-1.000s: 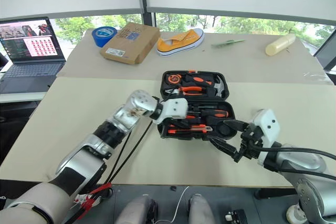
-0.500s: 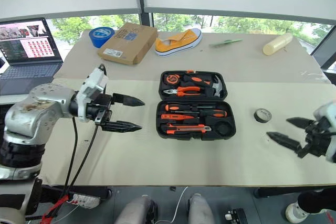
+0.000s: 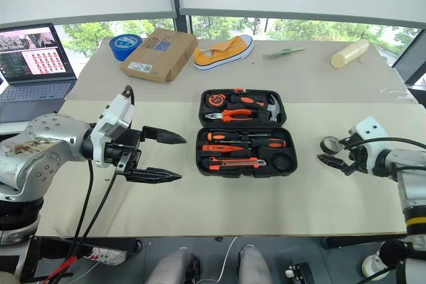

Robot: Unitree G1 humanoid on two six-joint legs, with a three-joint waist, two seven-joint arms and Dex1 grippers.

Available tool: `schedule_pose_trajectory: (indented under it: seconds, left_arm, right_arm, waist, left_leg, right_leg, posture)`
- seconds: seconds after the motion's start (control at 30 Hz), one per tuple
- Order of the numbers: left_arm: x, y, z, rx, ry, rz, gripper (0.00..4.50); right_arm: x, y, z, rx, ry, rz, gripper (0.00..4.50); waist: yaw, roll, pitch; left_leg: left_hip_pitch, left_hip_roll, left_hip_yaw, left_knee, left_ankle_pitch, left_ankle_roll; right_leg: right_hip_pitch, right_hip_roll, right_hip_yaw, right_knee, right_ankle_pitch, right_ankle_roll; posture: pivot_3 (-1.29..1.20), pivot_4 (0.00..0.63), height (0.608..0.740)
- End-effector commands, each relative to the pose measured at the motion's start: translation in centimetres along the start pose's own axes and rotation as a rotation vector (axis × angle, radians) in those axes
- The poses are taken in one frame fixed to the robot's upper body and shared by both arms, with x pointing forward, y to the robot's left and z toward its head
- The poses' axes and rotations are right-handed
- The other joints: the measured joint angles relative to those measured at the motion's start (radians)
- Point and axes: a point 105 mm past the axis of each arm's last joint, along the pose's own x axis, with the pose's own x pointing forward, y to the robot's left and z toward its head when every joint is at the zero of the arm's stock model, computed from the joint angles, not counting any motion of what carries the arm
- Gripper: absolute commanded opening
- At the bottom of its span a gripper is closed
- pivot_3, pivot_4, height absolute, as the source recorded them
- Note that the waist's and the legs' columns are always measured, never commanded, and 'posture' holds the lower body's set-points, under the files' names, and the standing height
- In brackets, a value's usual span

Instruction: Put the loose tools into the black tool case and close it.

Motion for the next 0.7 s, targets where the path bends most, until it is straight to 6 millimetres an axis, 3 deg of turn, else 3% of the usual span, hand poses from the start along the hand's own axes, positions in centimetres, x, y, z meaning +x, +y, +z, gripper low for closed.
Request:
schedule_pose_trajectory:
  seconds: [0.03,0.13,0.3,0.47,0.6,0.7]
  left_arm:
    - [0.0,-0.1,0.8,0.054,0.0,0.009,4.48]
    - [0.0,0.1,0.8,0.057,0.002,0.017,4.5]
    - [0.1,0.5,0.7,0.07,0.007,0.035,4.5]
    - [0.1,0.4,0.4,0.079,0.018,0.036,4.5]
    - [0.2,0.4,0.2,0.078,0.021,0.038,4.5]
    - [0.4,0.4,-0.1,0.085,0.027,0.034,4.5]
  right_arm:
    - [0.5,-0.7,0.7,-0.024,-0.026,-0.02,4.25]
    - [0.9,-0.3,0.4,-0.027,-0.024,0.005,3.45]
    - [1.2,-0.5,0.0,-0.019,-0.023,-0.011,1.71]
    - [0.1,-0.4,1.0,-0.025,-0.076,0.031,0.04]
    - [-1.9,1.9,4.8,-0.075,-0.208,0.185,0.04]
    - [-3.5,6.1,8.0,-0.094,-0.279,0.379,0.04]
  waist:
    - [-0.001,0.0,0.0]
    - [-0.002,0.0,0.0]
    - [-0.004,0.0,0.0]
    - [-0.005,0.0,0.0]
    - [-0.006,0.001,0.0]
    - [-0.009,0.002,0.001]
  left_leg:
    - [0.0,0.0,0.0,-0.001,0.0,0.0]
    - [0.0,0.0,0.0,-0.003,0.0,-0.001]
    - [0.0,0.0,0.0,-0.003,0.001,-0.001]
    - [0.0,0.0,0.0,-0.004,0.001,-0.001]
    - [0.0,0.0,0.0,-0.006,0.001,-0.001]
    - [0.0,0.001,0.0,-0.007,0.0,0.0]
  right_leg:
    - [0.0,0.0,0.0,0.0,0.0,0.0]
    - [0.0,0.0,0.0,0.001,0.0,0.0]
    - [0.0,0.0,0.0,0.001,0.0,0.0]
    - [0.0,0.0,0.0,0.001,0.0,0.0]
    - [0.0,0.0,0.0,0.0,0.0,0.0]
    - [-0.001,0.0,0.0,0.001,0.0,0.0]
  posture:
    - [0.0,0.15,0.735]
    - [0.0,0.15,0.735]
    - [0.0,0.15,0.735]
    - [0.0,0.15,0.735]
    - [0.0,0.15,0.735]
    - [0.0,0.15,0.735]
